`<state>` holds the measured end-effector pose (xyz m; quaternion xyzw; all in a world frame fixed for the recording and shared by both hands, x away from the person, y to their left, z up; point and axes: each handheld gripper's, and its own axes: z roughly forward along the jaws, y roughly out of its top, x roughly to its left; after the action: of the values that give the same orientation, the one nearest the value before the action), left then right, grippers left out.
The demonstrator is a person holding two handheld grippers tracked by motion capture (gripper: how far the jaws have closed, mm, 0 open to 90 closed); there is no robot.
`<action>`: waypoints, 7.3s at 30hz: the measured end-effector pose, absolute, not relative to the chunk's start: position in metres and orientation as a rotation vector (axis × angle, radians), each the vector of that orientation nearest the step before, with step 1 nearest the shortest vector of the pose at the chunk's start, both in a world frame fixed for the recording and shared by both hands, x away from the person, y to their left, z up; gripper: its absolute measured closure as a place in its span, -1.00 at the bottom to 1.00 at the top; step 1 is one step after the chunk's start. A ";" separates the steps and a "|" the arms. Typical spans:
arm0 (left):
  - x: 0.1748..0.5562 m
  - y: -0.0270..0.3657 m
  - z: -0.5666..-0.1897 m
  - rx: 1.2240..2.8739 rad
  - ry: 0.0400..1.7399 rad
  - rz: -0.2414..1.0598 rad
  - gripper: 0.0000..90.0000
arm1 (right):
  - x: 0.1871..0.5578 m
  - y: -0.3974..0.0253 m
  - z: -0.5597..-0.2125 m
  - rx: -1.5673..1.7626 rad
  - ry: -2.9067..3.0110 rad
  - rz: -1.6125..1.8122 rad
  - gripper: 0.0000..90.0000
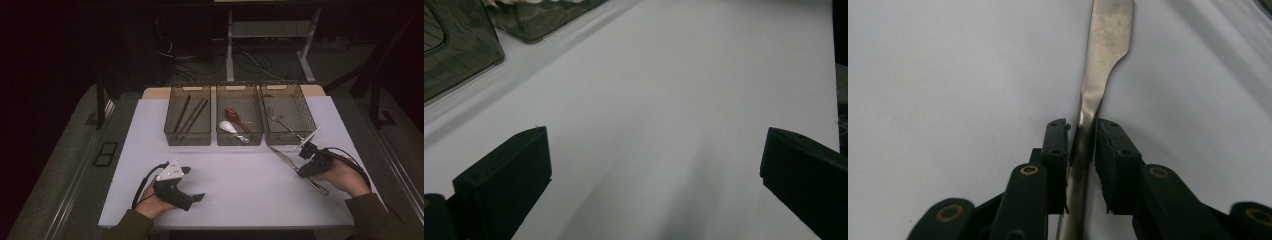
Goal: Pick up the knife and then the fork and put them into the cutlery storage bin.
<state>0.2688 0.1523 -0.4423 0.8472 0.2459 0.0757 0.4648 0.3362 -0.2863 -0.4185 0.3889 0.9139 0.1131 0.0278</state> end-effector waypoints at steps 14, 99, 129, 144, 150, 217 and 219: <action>0.268 0.151 -0.443 2.084 0.600 0.185 -1.00 | 0.345 -0.278 -0.421 1.253 2.837 0.223 0.69; 0.268 0.152 -0.442 2.084 0.595 0.186 -1.00 | 0.321 -0.360 -0.371 1.231 2.219 1.395 0.77; 0.269 0.152 -0.443 2.084 0.601 0.185 -1.00 | 0.365 -0.348 -0.332 1.168 2.009 1.411 0.76; 0.268 0.153 -0.442 2.084 0.595 0.186 -1.00 | 0.422 -0.337 -0.347 1.286 2.077 1.222 0.77; 0.268 0.153 -0.442 2.085 0.596 0.185 -1.00 | 0.433 -0.338 -0.364 1.340 2.145 1.138 0.76; 0.271 0.153 -0.443 2.079 0.620 0.188 -1.00 | 0.417 -0.319 -0.379 1.340 2.217 1.134 -0.41; 0.271 0.153 -0.443 2.079 0.620 0.189 -1.00 | 0.413 -0.319 -0.381 1.325 2.219 1.142 -0.42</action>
<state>0.2711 0.1534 -0.4428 0.8460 0.2521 0.0770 0.4635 0.4134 -0.3189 -0.3808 0.4631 0.7756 0.3991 0.1572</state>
